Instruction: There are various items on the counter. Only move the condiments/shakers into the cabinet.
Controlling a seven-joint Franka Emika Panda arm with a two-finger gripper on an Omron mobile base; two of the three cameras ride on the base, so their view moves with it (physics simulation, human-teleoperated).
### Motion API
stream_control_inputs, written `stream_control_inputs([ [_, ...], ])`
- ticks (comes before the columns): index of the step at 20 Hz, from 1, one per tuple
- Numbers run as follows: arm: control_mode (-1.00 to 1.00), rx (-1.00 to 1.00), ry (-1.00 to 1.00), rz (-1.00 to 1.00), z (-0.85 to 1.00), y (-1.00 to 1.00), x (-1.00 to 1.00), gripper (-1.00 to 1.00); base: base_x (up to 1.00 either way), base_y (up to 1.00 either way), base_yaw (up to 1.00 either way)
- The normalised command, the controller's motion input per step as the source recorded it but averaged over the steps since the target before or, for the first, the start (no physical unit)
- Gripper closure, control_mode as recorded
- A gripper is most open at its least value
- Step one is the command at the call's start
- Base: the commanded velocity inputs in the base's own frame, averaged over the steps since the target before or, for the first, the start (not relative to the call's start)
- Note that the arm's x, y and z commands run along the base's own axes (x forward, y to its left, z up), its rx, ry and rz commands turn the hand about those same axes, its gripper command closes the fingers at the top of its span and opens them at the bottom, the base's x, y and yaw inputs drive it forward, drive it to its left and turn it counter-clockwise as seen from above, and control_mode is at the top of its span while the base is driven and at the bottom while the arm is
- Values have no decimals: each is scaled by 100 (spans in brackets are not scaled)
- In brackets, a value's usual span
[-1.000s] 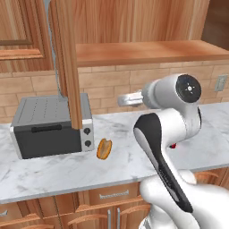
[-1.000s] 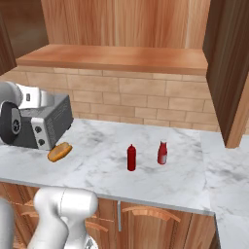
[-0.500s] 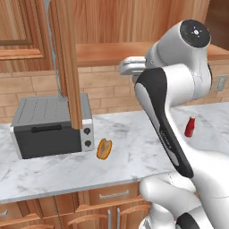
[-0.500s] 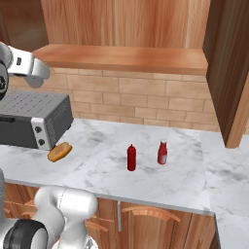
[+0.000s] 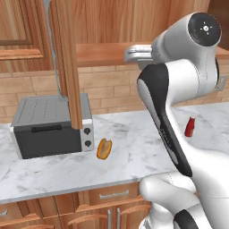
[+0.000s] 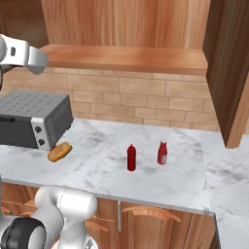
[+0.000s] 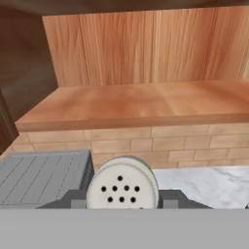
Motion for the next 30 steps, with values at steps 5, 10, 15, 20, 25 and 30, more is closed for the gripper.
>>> stream_control_inputs([
  [5,-100,-2,-14,-1,6,-18,23,100,0,0,0],
  [10,-100,0,0,0,0,-16,45,100,0,0,0],
  [15,-100,0,0,0,1,-22,52,100,0,0,0],
  [20,-100,0,0,0,6,-16,46,100,0,0,0],
  [25,-100,0,1,0,0,-5,43,100,0,0,0],
  [30,-100,0,5,0,0,-1,19,100,0,0,0],
])
